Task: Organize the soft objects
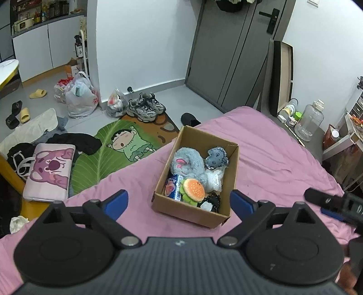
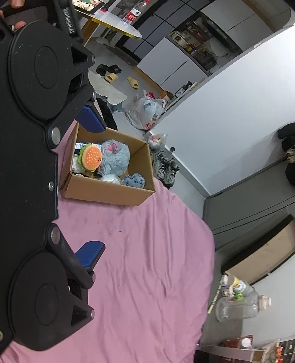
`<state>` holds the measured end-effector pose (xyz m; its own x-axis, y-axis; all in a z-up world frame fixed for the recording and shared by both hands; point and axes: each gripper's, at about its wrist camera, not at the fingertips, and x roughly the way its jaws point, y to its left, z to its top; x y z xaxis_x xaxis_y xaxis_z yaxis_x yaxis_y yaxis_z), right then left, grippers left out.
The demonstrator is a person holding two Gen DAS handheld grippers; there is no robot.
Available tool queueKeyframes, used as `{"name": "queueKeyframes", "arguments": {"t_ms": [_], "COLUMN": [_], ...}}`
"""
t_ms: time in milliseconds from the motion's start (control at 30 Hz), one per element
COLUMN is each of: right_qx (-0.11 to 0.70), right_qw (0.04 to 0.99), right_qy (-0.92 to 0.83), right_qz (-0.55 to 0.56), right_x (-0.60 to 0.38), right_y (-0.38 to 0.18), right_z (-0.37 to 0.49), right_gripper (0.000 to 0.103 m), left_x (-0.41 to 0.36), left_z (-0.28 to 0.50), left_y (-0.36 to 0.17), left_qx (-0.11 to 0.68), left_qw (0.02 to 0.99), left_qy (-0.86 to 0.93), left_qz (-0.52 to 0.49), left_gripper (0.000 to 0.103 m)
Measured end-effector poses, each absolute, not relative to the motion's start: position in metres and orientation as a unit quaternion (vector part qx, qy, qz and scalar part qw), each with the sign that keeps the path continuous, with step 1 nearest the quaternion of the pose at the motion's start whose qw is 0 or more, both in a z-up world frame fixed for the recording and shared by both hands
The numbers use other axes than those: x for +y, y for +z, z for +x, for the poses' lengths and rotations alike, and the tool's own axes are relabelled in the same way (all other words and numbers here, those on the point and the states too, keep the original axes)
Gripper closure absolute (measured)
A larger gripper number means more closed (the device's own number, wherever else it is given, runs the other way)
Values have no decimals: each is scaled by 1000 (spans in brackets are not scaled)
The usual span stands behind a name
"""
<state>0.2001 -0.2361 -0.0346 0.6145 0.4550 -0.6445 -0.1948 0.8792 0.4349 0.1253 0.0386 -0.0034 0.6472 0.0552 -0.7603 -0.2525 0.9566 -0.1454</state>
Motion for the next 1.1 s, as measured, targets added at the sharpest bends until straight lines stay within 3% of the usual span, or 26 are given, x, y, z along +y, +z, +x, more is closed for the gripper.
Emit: {"name": "queueKeyframes", "arguments": {"t_ms": [233, 333, 1100], "right_qx": [378, 387, 344], "right_qw": [890, 888, 917], "right_qy": [196, 194, 180], "right_qz": [165, 154, 90], "right_x": [-240, -237, -250], "right_y": [-15, -8, 31], "right_z": [175, 168, 57], "right_gripper": [0, 0, 0], "left_x": [42, 41, 21], "left_z": [94, 81, -4], "left_y": [9, 18, 50], "left_qx": [404, 397, 348], "left_qw": [903, 907, 928], "left_qy": [87, 78, 59], "left_qz": [-120, -119, -119], "left_gripper": [6, 0, 0]}}
